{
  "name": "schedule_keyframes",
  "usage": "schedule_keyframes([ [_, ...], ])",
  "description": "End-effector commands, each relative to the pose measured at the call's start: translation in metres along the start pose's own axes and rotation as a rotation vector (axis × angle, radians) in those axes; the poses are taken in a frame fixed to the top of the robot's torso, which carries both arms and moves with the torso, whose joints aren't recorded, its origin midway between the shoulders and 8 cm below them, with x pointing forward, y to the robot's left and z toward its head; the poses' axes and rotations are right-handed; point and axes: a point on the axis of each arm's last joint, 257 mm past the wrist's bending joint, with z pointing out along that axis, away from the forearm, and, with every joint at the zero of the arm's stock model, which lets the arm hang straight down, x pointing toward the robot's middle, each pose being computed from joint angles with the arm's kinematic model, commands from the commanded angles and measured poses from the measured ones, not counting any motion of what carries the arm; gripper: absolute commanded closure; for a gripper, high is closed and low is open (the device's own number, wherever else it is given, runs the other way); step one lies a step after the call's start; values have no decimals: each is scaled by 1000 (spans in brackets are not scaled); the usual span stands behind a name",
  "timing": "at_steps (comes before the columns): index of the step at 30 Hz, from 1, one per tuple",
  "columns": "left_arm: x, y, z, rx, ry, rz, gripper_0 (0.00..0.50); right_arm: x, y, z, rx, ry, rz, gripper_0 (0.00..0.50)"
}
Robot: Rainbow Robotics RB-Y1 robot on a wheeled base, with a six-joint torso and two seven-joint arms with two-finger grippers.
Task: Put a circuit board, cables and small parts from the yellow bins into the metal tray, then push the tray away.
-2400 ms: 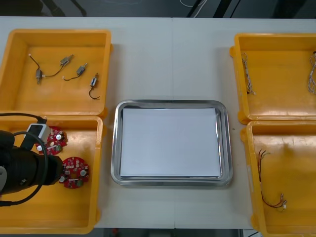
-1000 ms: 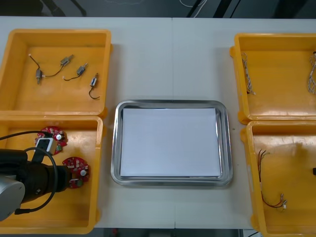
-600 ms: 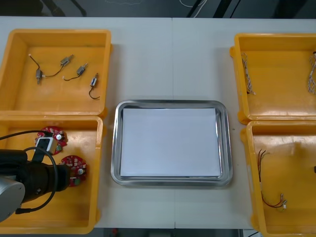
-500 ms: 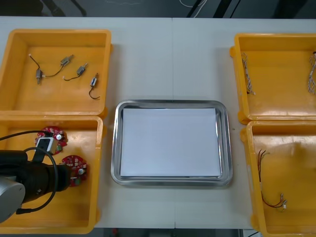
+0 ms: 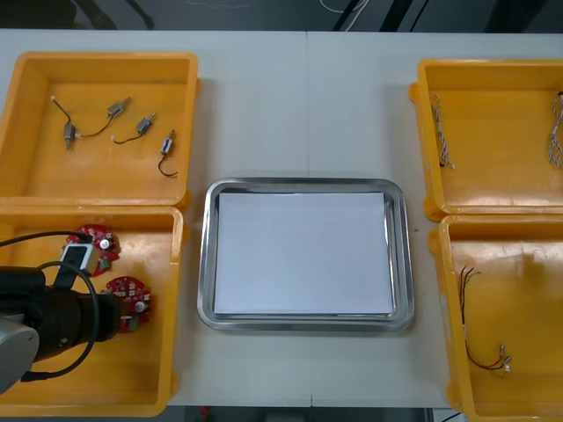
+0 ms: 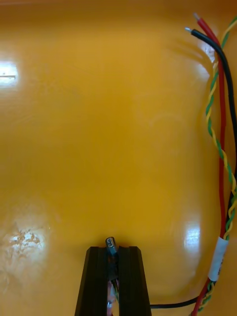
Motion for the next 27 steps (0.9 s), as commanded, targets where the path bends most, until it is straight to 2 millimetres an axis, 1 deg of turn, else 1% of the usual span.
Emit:
schedule_keyframes([
  [1,5,16,-15,-20,16,34,500,0,-11,-33,0,43,-39,500],
  [6,7,30,-20,-35,28,30,500,-9,-9,-53,-29,57,-31,500],
  [11,7,47,-25,-66,32,20,500,-10,1,-62,-69,66,-19,500],
  [17,8,64,-23,-96,36,-14,500,-8,20,-64,-114,71,-24,500],
  [22,5,79,-14,-116,17,-44,500,-7,39,-74,-123,68,-78,500],
  [27,4,87,-11,-127,15,-55,500,-2,55,-81,-134,66,-105,500],
])
